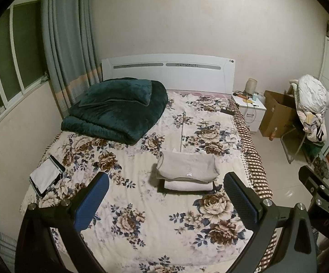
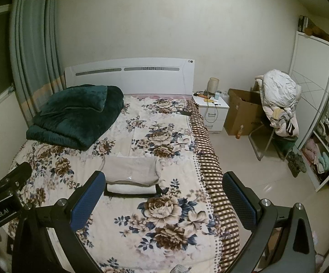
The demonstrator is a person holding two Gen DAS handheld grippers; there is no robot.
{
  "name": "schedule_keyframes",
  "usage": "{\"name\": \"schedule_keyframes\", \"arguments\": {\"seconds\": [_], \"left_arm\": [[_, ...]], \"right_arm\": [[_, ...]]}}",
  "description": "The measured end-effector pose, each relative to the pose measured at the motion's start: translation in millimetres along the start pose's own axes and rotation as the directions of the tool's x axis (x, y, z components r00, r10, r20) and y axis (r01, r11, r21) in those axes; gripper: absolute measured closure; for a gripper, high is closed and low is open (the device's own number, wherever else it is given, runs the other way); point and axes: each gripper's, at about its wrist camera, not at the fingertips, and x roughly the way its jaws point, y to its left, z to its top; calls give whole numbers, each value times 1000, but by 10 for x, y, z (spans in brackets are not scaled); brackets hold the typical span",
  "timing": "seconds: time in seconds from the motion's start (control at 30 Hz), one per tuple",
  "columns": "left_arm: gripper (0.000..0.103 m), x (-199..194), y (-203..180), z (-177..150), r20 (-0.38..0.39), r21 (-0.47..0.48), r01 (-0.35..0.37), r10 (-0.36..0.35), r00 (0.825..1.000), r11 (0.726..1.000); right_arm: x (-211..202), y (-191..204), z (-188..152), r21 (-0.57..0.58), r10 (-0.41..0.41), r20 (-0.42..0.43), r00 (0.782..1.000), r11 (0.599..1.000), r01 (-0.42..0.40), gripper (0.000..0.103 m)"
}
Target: Fold small clothes
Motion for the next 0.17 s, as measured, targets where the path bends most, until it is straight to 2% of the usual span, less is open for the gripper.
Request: {"name": "schedule_keyframes", "arguments": {"seconds": [0.17], "left_arm": [[0, -20, 6, -11, 4, 0, -3, 3, 1000, 1000]], "right_arm": [[-11, 1, -27, 0, 0, 0, 1000, 1000, 0, 0]]}}
